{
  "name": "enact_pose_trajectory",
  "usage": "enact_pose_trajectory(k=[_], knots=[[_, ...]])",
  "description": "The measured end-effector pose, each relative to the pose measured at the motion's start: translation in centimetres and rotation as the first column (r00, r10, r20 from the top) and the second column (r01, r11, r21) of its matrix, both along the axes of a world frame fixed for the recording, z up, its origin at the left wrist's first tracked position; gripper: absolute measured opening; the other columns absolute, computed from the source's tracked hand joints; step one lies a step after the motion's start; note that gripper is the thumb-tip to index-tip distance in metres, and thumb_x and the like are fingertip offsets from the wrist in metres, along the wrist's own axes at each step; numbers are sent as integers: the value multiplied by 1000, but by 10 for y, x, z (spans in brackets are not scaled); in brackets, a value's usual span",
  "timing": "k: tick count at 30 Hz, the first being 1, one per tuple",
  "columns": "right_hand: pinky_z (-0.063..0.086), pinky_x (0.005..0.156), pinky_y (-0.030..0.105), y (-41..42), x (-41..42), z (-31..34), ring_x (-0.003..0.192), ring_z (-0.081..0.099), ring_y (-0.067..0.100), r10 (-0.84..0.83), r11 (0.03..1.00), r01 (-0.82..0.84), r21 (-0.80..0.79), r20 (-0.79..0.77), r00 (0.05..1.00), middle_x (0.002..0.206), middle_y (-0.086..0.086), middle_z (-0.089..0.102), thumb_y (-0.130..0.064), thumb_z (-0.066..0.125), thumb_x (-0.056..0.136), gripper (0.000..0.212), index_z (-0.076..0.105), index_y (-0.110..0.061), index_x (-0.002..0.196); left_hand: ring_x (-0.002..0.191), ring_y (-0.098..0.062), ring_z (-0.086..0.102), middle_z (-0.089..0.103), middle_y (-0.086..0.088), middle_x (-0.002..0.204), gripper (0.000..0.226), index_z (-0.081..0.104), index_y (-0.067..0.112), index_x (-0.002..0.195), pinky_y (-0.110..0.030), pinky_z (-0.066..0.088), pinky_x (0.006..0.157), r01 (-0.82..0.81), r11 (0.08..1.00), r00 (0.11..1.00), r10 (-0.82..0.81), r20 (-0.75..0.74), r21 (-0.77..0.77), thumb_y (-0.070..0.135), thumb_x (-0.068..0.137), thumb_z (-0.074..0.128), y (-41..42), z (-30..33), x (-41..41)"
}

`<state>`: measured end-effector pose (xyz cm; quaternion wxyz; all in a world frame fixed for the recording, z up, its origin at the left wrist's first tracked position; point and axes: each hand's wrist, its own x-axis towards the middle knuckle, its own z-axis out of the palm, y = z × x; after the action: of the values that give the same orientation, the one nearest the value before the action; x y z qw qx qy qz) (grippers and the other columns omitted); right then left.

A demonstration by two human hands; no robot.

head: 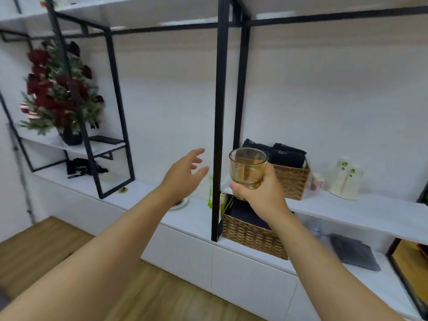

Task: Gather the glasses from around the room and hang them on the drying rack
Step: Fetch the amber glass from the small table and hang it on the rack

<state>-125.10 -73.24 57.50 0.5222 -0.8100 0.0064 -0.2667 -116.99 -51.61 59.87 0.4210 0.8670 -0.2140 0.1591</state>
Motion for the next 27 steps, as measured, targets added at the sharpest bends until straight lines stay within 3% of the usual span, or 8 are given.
enact_pose_trajectory(k=[3,5,9,15,19,23,27], knots=[[50,84,21,-6,48,-6,109,61,-1,142,990,-141,16,-20,990,122,-19,63,-49,94,69,82,48,-36,135,116,-12,57,58,8,133,53,41,34,151,-33,52,92,-104,995,994,104,-30,3,40,101,58,5,-5,22],[49,81,18,-4,80,-8,108,63,2,217,976,-216,19,-32,976,121,-17,66,-49,94,68,80,49,-36,133,115,-10,58,58,10,130,53,42,37,149,-28,47,90,-185,983,982,185,-46,10,42,100,59,15,-7,34],[45,70,6,20,138,-13,102,62,-9,354,935,-355,2,-39,934,117,-23,64,-55,94,66,79,46,-41,128,112,-8,58,58,15,126,53,41,40,148,-29,47,93,-342,939,938,343,-47,19,47,98,58,49,-12,55],[49,78,20,81,207,-36,106,67,5,498,867,-492,82,-76,864,122,-12,66,-47,94,70,87,31,-47,129,109,-4,57,58,17,125,58,37,45,148,-26,46,89,-497,866,863,500,-74,52,50,96,61,108,-28,90],[49,78,21,120,258,-49,107,65,5,526,848,-512,137,-98,845,125,-10,64,-42,94,71,87,34,-40,134,110,-4,57,57,18,125,59,33,50,148,-24,43,86,-507,860,855,509,-95,51,48,96,62,137,-42,133],[50,78,21,160,323,-53,107,66,8,525,847,-505,168,-108,844,124,-8,64,-37,95,71,86,35,-39,132,114,-8,57,61,6,129,42,37,43,149,-20,41,85,-456,890,884,451,-125,-14,37,108,41,161,-42,196],[52,76,21,195,393,-51,102,68,7,485,866,-461,195,-96,869,121,-12,65,-40,96,67,84,38,-43,129,125,-1,49,55,12,142,53,37,44,151,-16,36,91,-345,934,935,334,-118,-88,64,102,31,170,-22,269]])
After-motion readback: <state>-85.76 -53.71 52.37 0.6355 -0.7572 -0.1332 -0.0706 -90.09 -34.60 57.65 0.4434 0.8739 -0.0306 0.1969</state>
